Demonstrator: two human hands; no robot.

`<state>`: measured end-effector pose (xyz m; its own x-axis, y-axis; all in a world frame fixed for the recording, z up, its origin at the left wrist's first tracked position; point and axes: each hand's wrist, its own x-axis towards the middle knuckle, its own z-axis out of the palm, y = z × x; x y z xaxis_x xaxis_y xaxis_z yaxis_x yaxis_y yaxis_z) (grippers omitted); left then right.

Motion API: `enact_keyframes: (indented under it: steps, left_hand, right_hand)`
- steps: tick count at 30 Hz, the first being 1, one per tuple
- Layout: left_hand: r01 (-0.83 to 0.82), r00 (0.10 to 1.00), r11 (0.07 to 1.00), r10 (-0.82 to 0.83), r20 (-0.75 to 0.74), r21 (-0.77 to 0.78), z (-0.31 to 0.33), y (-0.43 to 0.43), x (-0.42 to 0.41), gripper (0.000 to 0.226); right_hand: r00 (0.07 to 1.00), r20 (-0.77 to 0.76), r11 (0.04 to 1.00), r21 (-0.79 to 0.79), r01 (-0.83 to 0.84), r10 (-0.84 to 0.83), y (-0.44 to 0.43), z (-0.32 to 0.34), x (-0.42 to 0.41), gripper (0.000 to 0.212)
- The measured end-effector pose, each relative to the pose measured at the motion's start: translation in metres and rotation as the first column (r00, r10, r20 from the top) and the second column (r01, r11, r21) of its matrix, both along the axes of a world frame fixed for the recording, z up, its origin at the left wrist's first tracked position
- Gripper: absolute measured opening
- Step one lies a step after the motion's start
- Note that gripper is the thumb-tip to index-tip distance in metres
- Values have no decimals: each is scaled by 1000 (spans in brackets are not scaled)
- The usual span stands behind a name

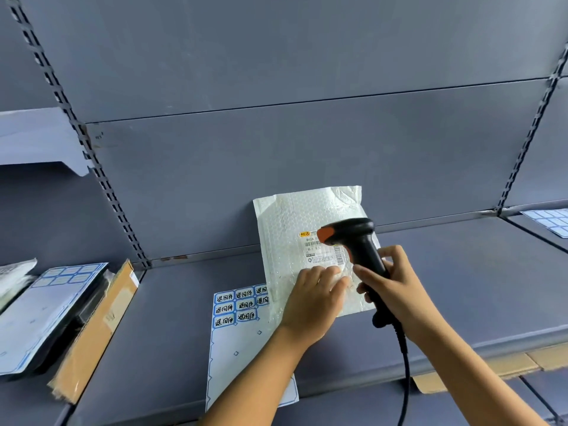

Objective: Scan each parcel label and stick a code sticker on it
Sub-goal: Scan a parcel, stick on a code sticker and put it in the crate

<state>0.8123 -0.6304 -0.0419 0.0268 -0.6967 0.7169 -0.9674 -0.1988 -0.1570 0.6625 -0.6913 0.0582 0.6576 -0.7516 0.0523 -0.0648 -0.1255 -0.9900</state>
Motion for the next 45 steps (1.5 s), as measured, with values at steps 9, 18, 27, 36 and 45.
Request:
enact_keyframes:
  steps: [9,18,27,36,45]
  left_hand:
    - [9,1000,1000,-9,12,-22,2,1,0,15]
    - [8,999,1000,-8,34,-16,1,1,0,17]
    - [-77,996,994,73,53,72,1,0,-1,26]
    - [-78,996,993,74,50,86,1,0,0,26]
    - [-74,995,993,68,69,93,3,2,-1,26]
  right_hand:
    - [998,-35,985,-167,50,-57,10,-11,3,27]
    - [997,-32,984,-166,64,-70,12,-12,2,26]
    - [940,117,929,235,287,-320,-56,-24,-10,15]
    - [935,-88,877,327,353,-343,-100,-51,-11,26]
    - [654,-373,656,-710,256,-659,-103,-66,-7,43]
